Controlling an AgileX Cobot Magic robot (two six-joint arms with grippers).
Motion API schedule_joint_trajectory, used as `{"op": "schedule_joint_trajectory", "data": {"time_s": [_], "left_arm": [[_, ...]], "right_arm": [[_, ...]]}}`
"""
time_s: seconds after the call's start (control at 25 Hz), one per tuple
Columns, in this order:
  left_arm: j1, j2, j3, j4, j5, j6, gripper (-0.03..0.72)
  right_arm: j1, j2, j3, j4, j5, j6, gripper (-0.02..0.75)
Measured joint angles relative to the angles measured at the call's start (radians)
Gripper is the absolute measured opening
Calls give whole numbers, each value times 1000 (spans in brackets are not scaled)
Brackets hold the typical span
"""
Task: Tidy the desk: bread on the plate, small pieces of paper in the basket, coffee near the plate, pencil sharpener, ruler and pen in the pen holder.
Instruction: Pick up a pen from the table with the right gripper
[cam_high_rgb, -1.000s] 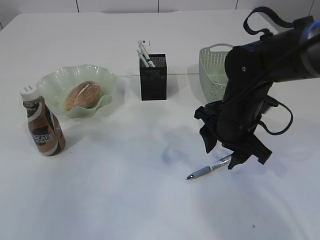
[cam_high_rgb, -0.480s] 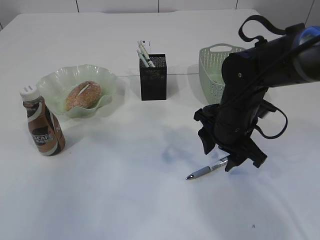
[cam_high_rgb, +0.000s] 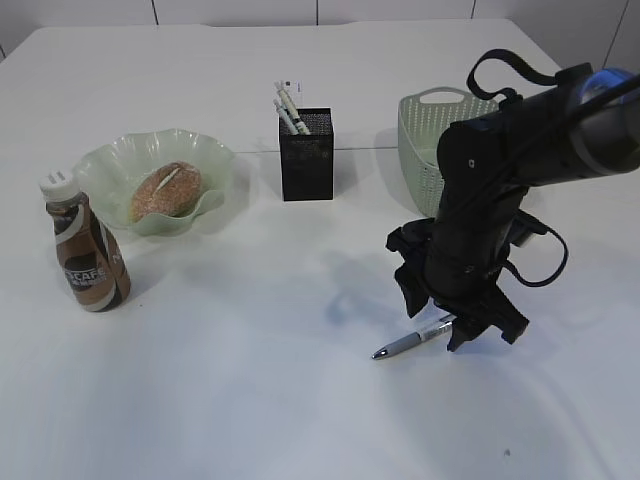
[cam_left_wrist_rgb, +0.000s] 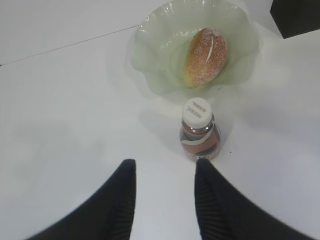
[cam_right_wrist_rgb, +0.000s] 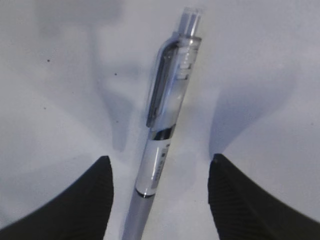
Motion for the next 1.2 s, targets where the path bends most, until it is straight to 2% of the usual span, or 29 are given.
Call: {"op": "schedule_joint_trajectory", "data": {"time_s": [1.2], "left_arm": [[0, 0, 0, 4, 0, 0, 274]], "right_arm": [[0, 1, 0, 0, -37, 32, 475]]}}
